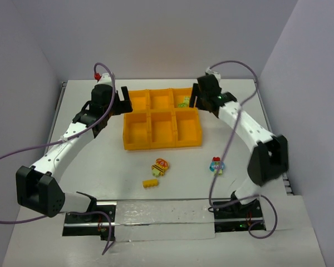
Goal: Sort the legos into containers by color
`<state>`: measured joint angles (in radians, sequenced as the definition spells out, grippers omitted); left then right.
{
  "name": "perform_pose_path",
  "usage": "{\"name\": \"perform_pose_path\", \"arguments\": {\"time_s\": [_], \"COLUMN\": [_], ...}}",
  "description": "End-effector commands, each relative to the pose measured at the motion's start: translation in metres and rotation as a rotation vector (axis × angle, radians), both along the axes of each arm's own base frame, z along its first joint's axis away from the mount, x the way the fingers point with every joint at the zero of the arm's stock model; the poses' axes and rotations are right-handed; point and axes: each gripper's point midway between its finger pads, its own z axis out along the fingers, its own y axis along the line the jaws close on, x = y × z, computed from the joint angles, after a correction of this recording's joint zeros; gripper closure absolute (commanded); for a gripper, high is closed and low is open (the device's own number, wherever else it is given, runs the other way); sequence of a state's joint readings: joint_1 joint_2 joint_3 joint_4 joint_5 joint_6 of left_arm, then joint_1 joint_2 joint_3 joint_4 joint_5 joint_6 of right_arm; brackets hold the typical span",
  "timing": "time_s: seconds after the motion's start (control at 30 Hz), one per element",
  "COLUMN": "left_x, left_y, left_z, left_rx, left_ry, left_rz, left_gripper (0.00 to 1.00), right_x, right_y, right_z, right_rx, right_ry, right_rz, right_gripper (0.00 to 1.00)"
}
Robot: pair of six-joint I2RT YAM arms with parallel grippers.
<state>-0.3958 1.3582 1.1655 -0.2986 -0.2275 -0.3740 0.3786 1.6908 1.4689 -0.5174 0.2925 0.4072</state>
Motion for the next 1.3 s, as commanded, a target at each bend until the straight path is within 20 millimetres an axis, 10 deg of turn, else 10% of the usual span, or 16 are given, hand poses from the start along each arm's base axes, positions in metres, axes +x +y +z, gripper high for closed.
{"name": "perform_pose_path", "arguments": {"time_s": [0.0, 0.1, 0.37, 0.93, 1.27], "left_x": [0.000, 0.002, 0.001, 0.001, 0.001], "left_y": [-0.009, -0.015, -0.022, -0.021, -0.020], "left_z": [0.033, 0.035, 0.026, 0.020, 0.020], "left_rx": [-0.034, -0.040, -0.041, -0.030, -0.027], "left_ry": [-0.070, -0.074, -0.051, -0.043, -0.041], "left_rz": [-0.022, -0.038, -0.051, -0.043, -0.039], "left_gripper": [0.01, 0.01, 0.01, 0.01, 0.01], "right_x": [-0.070, -0.133, -0.211, -0.223, -0.214], "right_y": [-0.030, -0.046, -0.077, -0.066, 0.000], "right_z": [-0.013, -0.055, -0.095, -0.145, -0.144], "right_rx": [0.041, 0.108, 0.229, 0.238, 0.188], "right_ry": [0.003, 0.114, 0.157, 0.288, 0.327], "right_rz": [-0.060, -0.141, -0.362, -0.351, -0.087], "right_gripper": [0.22, 0.17, 0.13, 0.09, 0.09]}}
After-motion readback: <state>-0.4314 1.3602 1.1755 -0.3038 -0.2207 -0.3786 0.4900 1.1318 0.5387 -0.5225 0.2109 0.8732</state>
